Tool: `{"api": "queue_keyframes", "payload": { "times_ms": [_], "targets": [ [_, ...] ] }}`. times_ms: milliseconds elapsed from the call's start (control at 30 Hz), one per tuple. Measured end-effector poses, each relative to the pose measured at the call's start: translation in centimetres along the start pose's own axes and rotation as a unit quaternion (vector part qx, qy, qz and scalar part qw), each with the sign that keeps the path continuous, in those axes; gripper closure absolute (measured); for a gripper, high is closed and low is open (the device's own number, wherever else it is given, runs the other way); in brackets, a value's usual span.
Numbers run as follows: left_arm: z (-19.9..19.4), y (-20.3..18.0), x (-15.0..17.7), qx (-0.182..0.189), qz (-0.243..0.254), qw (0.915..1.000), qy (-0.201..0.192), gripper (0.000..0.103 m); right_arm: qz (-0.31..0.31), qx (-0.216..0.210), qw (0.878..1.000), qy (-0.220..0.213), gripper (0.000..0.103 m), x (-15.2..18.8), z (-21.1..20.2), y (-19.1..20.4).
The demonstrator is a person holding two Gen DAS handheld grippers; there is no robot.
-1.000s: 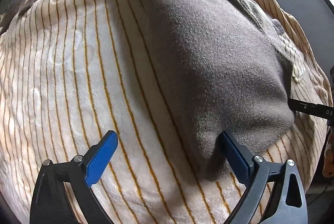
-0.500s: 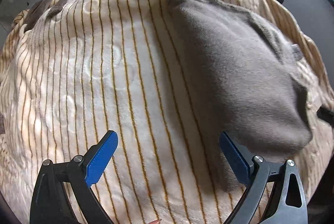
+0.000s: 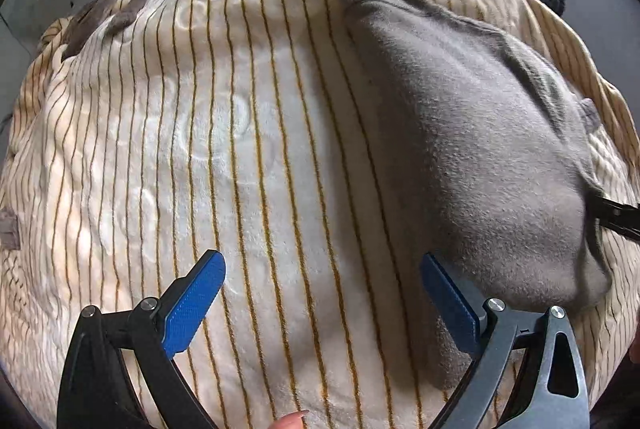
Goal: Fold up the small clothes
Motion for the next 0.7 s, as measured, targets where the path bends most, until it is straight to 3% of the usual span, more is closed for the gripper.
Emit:
{"api": "queue_keyframes", "payload": {
  "times_ms": [167, 433, 700],
  "targets": [
    [0.8, -0.2, -1.2, 0.002, 0.007, 0.9999, 0.012, 0.004, 0.021, -0.024, 0.999, -0.008, 0.039, 0.4, -1.5, -0.5],
    [1.8, 0.2, -2.5, 0.012, -0.024, 0.9988, 0.042, 0.004, 0.057, -0.109, 0.992, -0.015, 0.032, -0.1, -3.3, -1.5],
    [2.1, 0.1, -3.1, 0.002, -0.014, 0.9990, 0.042, 0.004, 0.067, -0.138, 0.988, -0.001, 0.031, -1.0, -2.4, -1.2]
  ]
}}
Point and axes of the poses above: each gripper's, at about its wrist camera, not at the fingertips, and z roughly the way its jaws point, y to its left, x to its underside, the point moved 4 cm from there along z, roughly the way its jaws point
